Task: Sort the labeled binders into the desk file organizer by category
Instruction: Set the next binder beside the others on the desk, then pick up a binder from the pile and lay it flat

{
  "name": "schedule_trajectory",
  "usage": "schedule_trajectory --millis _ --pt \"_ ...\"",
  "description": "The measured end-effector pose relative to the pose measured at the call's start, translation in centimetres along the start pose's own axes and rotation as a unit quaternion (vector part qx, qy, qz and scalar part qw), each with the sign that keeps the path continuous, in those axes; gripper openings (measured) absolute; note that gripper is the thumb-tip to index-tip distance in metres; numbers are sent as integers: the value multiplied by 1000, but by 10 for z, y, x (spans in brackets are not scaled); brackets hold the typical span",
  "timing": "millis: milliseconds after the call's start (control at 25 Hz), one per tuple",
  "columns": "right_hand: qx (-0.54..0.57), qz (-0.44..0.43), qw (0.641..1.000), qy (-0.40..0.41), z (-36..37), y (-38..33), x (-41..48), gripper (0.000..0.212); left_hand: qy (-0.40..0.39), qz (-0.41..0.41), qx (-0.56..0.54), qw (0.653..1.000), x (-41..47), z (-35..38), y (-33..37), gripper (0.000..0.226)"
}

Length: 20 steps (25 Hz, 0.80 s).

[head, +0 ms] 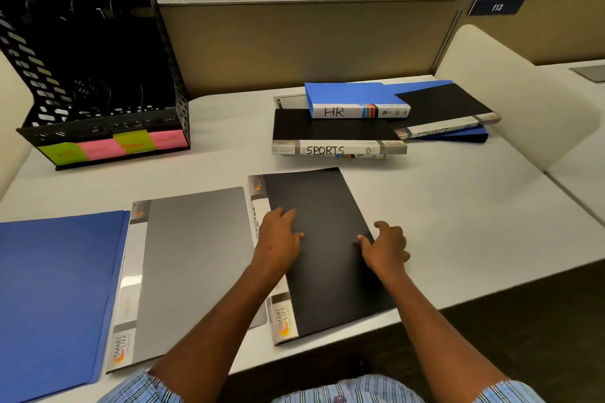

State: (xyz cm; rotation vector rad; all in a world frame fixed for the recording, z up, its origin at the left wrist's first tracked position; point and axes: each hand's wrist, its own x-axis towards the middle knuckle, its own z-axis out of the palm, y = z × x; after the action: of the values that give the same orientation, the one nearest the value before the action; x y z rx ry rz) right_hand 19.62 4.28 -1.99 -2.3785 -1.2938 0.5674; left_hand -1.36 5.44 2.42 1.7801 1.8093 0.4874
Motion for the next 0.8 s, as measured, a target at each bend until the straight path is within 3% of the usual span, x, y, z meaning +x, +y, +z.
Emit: schedule_trajectory --millis 400,600,680,800 --pt "110 -78 989 52 -43 1 108 38 42 -23 -94 994 66 34 82 49" --pt "239 -104 957 131 -87 -9 200 24 95 12 -130 987 118 47 146 21" --pt "277 -78 951 113 -105 -17 249 22 107 10 -132 985 143 53 169 27" --pt "305 -23 952 31 -122 -31 316 40 124 -29 -141 982 182 58 193 32"
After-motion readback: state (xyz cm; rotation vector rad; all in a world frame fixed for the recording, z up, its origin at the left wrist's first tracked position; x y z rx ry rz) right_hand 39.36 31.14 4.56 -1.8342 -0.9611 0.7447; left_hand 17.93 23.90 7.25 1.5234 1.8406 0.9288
